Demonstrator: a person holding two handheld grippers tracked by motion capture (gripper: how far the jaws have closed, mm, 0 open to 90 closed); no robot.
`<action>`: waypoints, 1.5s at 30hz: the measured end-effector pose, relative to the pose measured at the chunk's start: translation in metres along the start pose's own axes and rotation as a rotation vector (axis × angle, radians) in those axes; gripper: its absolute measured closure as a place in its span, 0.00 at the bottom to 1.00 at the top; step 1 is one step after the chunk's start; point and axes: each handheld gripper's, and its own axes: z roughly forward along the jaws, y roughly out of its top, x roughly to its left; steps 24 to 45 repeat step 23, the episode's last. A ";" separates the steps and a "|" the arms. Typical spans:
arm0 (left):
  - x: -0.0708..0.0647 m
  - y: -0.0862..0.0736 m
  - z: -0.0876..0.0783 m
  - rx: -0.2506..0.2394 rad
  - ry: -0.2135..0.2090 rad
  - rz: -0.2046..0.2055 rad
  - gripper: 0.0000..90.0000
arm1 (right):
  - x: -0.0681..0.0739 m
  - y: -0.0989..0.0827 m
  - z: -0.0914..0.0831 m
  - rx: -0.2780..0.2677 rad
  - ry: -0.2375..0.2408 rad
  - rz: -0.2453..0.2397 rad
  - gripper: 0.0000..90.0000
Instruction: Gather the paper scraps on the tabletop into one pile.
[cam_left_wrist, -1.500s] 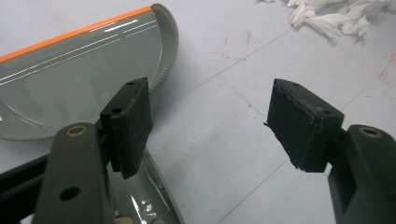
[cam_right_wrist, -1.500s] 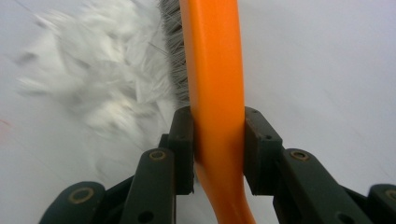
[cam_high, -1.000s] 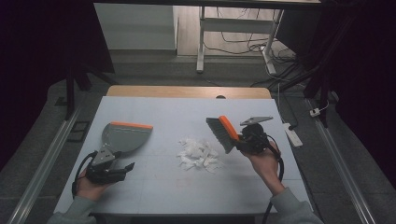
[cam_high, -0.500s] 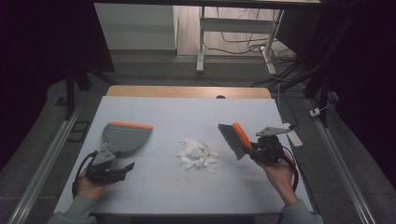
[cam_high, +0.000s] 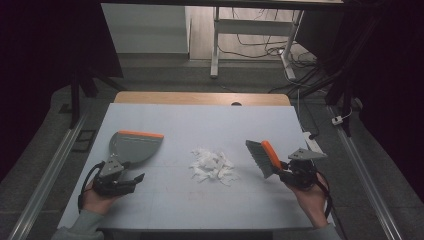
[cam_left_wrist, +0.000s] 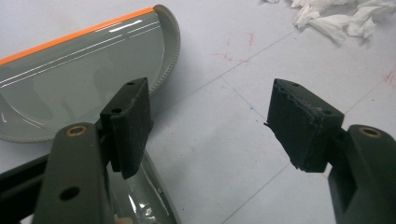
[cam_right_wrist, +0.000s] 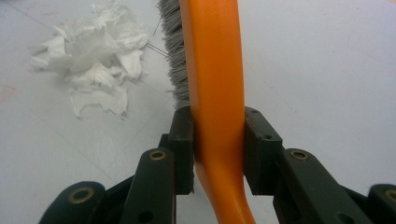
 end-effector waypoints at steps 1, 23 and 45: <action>0.000 0.000 0.000 0.000 0.000 0.000 0.35 | -0.001 -0.002 -0.001 -0.005 0.000 -0.001 0.76; -0.001 0.001 -0.001 -0.012 -0.007 0.005 0.34 | 0.001 -0.014 0.000 -0.034 0.026 -0.038 0.76; -0.001 0.001 -0.001 -0.012 -0.007 0.005 0.34 | 0.001 -0.014 0.000 -0.034 0.026 -0.038 0.76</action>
